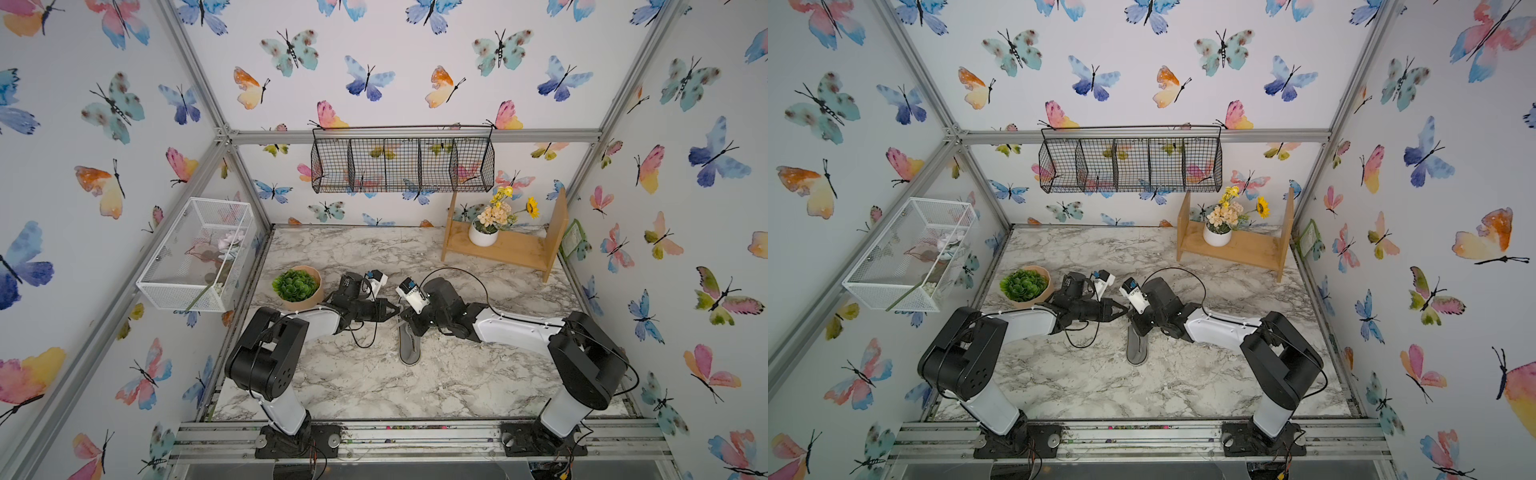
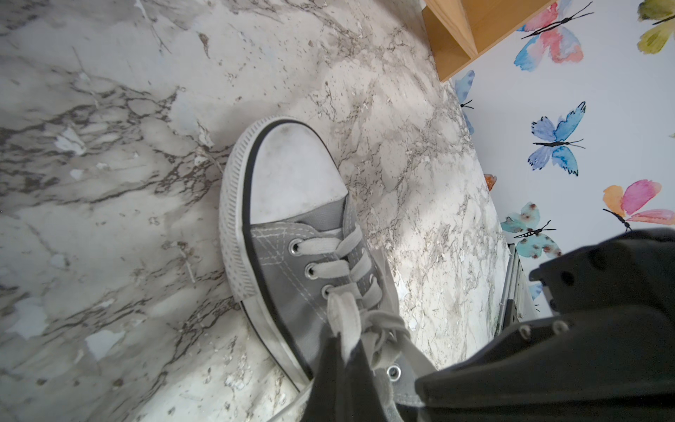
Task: Tie the shoes
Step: Tie the shoelace on the shoe.
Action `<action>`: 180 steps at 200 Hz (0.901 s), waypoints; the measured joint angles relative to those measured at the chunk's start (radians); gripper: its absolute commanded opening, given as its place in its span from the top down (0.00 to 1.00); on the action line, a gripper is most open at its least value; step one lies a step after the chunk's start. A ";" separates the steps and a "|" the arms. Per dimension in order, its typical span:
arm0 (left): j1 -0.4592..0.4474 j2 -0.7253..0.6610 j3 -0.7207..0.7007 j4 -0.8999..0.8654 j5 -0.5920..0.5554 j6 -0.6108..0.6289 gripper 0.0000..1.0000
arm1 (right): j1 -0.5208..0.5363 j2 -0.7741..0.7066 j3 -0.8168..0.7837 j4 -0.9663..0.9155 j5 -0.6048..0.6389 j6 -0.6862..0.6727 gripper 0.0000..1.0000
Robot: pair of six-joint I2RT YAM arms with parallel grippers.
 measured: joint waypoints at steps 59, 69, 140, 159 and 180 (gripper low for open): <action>0.000 0.002 0.000 0.000 0.000 0.000 1.00 | 0.000 -0.016 0.001 0.036 -0.116 0.074 0.94; 0.000 0.002 0.000 0.000 0.000 0.000 1.00 | 0.000 -0.022 0.001 0.043 -0.137 0.088 0.94; 0.000 0.008 0.000 0.000 0.000 0.000 1.00 | 0.004 -0.047 0.001 0.088 -0.217 0.153 0.90; 0.000 0.008 0.000 0.000 0.000 0.000 1.00 | 0.005 -0.047 0.001 0.086 -0.226 0.159 0.79; 0.000 0.008 0.000 0.000 0.001 0.000 1.00 | 0.005 -0.047 0.001 0.066 -0.229 0.153 0.63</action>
